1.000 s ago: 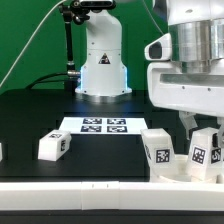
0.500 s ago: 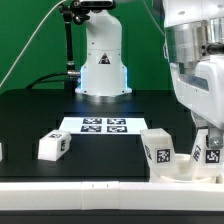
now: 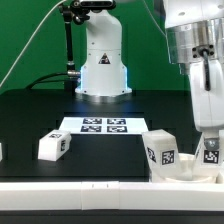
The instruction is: Assemble stool
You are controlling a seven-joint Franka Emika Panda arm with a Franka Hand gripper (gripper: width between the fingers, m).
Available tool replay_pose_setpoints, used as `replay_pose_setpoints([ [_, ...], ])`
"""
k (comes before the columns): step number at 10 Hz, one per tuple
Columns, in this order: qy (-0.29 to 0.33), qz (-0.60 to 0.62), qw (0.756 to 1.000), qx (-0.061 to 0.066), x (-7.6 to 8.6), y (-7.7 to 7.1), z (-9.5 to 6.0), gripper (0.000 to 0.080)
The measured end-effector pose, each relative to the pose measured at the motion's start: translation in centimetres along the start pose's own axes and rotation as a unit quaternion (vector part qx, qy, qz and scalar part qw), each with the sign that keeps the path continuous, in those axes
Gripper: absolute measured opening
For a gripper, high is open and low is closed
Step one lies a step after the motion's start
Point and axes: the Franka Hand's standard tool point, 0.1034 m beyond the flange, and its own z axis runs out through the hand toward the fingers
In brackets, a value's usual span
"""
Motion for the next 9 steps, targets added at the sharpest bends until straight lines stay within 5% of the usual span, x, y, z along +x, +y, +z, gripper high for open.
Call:
replay_pose_setpoints([
  [7,-0.006,0.049,0.999,-0.001,-0.2,0.1,0.0,0.0338],
  [9,-0.005,-0.026,0.999,-0.021,0.2,0.3,-1.0,0.0604],
])
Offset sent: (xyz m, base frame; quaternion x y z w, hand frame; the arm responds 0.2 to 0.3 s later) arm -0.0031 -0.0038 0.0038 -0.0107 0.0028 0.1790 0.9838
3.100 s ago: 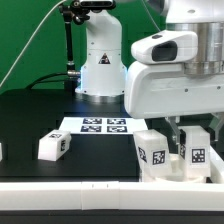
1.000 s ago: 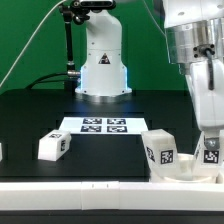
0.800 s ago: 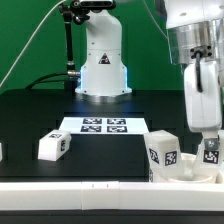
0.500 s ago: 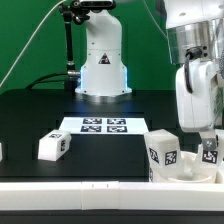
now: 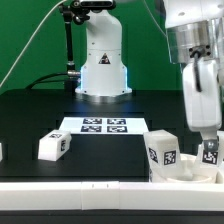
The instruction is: Assemble stool
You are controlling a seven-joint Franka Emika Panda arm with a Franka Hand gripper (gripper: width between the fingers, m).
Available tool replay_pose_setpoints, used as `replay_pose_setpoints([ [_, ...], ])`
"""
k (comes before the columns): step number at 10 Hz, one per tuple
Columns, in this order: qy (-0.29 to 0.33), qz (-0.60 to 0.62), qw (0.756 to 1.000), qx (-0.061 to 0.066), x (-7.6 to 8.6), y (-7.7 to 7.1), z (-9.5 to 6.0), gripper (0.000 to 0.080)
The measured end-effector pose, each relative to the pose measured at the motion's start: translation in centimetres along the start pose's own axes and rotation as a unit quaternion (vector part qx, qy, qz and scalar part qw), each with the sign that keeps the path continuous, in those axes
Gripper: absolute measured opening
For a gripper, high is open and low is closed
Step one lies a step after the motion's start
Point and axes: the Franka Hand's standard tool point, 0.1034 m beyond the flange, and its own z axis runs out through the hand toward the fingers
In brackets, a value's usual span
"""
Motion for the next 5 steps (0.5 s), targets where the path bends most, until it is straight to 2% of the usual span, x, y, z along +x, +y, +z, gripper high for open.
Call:
replay_pose_setpoints([
  [1,-0.002,-0.039,0.999,0.001,0.1,-0.1,-1.0,0.0604],
  [2,-0.003,-0.086,0.996,0.002,0.6,-0.3,-1.8,0.064],
  [3,-0.004,-0.145,0.989,0.001,1.8,-0.8,-2.8,0.0648],
  [4,-0.006,-0.181,0.984,-0.006,3.4,-1.5,-3.4,0.0648],
  [5,-0.005,-0.185,0.983,-0.001,4.3,-2.3,-4.0,0.0649],
])
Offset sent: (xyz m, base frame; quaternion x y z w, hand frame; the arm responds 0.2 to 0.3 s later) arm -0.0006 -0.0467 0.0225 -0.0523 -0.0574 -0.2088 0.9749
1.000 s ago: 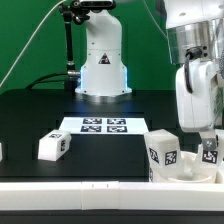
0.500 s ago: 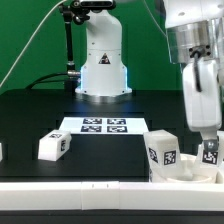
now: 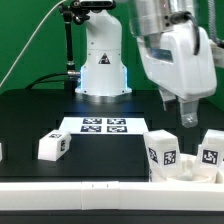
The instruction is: Assemble stool
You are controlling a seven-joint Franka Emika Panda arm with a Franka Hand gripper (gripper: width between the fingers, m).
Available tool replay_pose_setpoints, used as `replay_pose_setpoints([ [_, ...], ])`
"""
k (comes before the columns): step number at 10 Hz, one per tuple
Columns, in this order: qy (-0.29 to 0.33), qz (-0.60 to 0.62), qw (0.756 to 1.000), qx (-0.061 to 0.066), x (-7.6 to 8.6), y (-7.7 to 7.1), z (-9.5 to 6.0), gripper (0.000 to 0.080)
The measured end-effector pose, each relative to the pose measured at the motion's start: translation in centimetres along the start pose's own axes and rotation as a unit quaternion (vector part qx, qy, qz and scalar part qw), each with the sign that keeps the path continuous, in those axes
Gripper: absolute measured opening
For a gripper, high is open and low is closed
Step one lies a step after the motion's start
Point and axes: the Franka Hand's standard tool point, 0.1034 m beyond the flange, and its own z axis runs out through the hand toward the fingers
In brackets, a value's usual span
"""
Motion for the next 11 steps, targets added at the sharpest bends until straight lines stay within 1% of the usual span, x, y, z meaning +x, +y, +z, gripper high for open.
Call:
replay_pose_setpoints([
  [1,0.002,0.002,1.0,0.005,0.4,-0.4,-0.4,0.0649],
  [5,0.002,0.001,1.0,0.004,0.2,-0.3,-0.1,0.0649],
  [6,0.001,-0.052,0.999,-0.003,0.6,0.0,-0.1,0.0649],
  [7,-0.004,-0.119,0.993,-0.017,2.0,0.7,-0.2,0.0649],
  [8,-0.005,-0.167,0.986,-0.022,3.4,1.3,-0.6,0.0649],
  [9,-0.005,-0.181,0.983,-0.022,4.5,1.7,-0.8,0.0649],
  [11,-0.003,-0.212,0.977,-0.021,6.6,1.9,-1.2,0.0649],
])
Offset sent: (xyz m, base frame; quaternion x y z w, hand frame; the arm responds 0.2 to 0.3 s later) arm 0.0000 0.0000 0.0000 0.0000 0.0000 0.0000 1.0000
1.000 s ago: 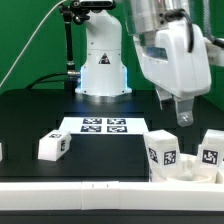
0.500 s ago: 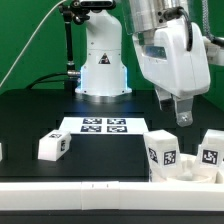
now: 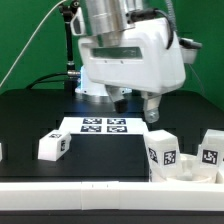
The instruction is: Assemble stool
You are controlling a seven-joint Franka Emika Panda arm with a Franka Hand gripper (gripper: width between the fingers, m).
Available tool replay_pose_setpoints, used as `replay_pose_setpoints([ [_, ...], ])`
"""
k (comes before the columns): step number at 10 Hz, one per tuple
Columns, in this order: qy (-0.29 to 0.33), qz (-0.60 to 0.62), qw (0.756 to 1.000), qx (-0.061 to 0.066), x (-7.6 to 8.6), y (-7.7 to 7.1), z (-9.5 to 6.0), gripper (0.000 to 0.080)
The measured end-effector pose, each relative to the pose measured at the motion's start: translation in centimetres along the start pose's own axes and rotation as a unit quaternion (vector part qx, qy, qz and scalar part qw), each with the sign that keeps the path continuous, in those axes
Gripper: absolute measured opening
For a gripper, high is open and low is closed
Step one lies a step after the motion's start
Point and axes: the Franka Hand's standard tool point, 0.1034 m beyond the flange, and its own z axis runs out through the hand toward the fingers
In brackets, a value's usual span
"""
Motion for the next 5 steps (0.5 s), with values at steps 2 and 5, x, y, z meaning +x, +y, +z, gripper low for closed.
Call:
replay_pose_setpoints([
  [2,-0.008,-0.048,0.999,-0.005,1.63,1.18,-0.13,0.0649],
  [5,-0.008,-0.059,0.998,-0.005,1.44,1.06,0.0,0.0649],
])
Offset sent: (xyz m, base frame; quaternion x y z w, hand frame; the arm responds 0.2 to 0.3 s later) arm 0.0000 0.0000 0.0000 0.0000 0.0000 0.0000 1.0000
